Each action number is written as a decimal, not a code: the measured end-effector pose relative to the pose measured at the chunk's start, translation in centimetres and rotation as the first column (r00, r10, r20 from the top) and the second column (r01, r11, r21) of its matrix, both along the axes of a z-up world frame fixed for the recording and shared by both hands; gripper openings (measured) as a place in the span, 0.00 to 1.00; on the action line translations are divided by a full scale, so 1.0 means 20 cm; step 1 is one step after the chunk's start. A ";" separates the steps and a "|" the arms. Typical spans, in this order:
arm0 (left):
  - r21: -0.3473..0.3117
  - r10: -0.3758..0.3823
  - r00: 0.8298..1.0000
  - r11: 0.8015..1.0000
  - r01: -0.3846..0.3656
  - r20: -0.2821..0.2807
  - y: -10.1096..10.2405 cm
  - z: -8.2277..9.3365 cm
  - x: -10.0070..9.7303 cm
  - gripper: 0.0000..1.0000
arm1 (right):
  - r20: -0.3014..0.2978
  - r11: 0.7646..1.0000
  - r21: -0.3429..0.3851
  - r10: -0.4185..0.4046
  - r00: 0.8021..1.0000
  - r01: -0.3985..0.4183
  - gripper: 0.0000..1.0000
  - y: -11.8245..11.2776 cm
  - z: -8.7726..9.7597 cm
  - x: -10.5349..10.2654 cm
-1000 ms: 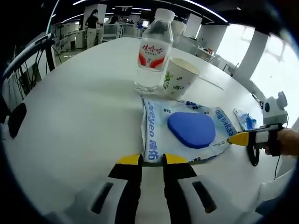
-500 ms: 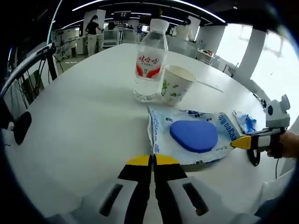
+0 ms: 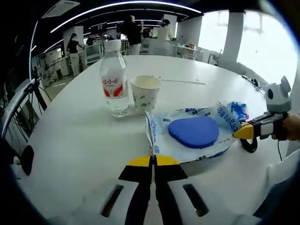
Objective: Arrange the tabletop items into an orderly group along one side of the table until the central work area is clear of visible clutter.
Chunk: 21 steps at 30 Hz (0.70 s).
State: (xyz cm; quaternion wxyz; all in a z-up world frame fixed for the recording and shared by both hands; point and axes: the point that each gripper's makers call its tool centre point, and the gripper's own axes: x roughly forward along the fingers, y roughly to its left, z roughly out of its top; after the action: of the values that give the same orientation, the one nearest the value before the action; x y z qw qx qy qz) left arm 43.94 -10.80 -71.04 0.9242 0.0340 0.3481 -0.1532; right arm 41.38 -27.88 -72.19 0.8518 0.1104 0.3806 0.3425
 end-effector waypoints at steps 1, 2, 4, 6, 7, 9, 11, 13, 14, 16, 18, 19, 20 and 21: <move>0.003 -0.007 1.000 1.000 0.007 0.000 -0.01 0.00 0.01 0.00 | -0.001 1.000 0.001 -0.008 1.000 0.008 0.00 -0.02 0.00 0.00; 0.005 -0.018 1.000 1.000 0.018 0.000 -0.03 0.00 0.01 0.00 | -0.004 1.000 0.003 -0.015 1.000 0.015 0.00 -0.03 0.00 0.01; 0.015 -0.043 0.999 0.999 0.043 0.007 -0.06 0.01 0.02 0.00 | -0.003 1.000 0.006 -0.028 1.000 0.028 0.00 -0.06 0.00 0.02; 0.023 -0.061 0.998 0.998 0.061 0.012 -0.09 0.02 0.04 0.00 | 0.000 0.999 0.003 -0.037 0.999 0.037 0.00 -0.08 0.00 0.02; 0.029 -0.068 0.998 0.997 0.067 0.015 -0.10 0.02 0.04 0.00 | 0.001 0.999 0.002 -0.043 0.999 0.043 0.00 -0.09 0.01 0.03; 0.043 -0.086 0.996 0.995 0.085 0.021 -0.12 0.03 0.06 0.00 | 0.006 0.999 0.001 -0.052 0.999 0.052 0.00 -0.11 0.01 0.05; 0.039 -0.088 0.996 0.995 0.087 0.020 -0.12 0.03 0.07 0.00 | 0.009 0.998 0.000 -0.058 0.998 0.058 0.00 -0.13 0.02 0.06; 0.040 -0.094 0.995 0.995 0.093 0.022 -0.13 0.03 0.08 0.00 | 0.008 0.998 0.005 -0.066 0.998 0.066 0.00 -0.14 0.02 0.06; 0.046 -0.101 0.995 0.994 0.100 0.024 -0.14 0.04 0.08 0.00 | 0.013 0.998 0.004 -0.067 0.998 0.067 0.00 -0.14 0.02 0.06; 0.054 -0.109 0.994 0.993 0.108 0.026 -0.15 0.04 0.09 0.00 | 0.022 0.998 -0.005 -0.064 0.998 0.064 0.00 -0.14 0.02 0.07; 0.061 -0.115 0.993 0.992 0.114 0.026 -0.16 0.05 0.11 0.00 | 0.027 0.998 -0.008 -0.067 0.997 0.067 0.00 -0.15 0.02 0.09; 0.063 -0.119 0.993 0.991 0.117 0.026 -0.16 0.05 0.12 0.00 | 0.026 0.997 -0.007 -0.070 0.997 0.070 0.00 -0.16 0.02 0.09; 0.065 -0.123 0.992 0.991 0.121 0.025 -0.17 0.05 0.13 0.00 | 0.024 0.997 -0.007 -0.073 0.997 0.073 0.00 -0.16 0.02 0.10; 0.069 -0.129 0.991 0.989 0.127 0.023 -0.17 0.05 0.14 0.00 | 0.024 0.997 -0.008 -0.075 0.997 0.076 0.00 -0.16 0.02 0.11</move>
State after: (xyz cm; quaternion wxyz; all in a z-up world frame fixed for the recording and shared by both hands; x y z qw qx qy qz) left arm 46.70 -14.24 -70.03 0.9155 0.0895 0.3373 -0.2001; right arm 43.53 -31.18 -71.82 0.8691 0.1170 0.3675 0.3098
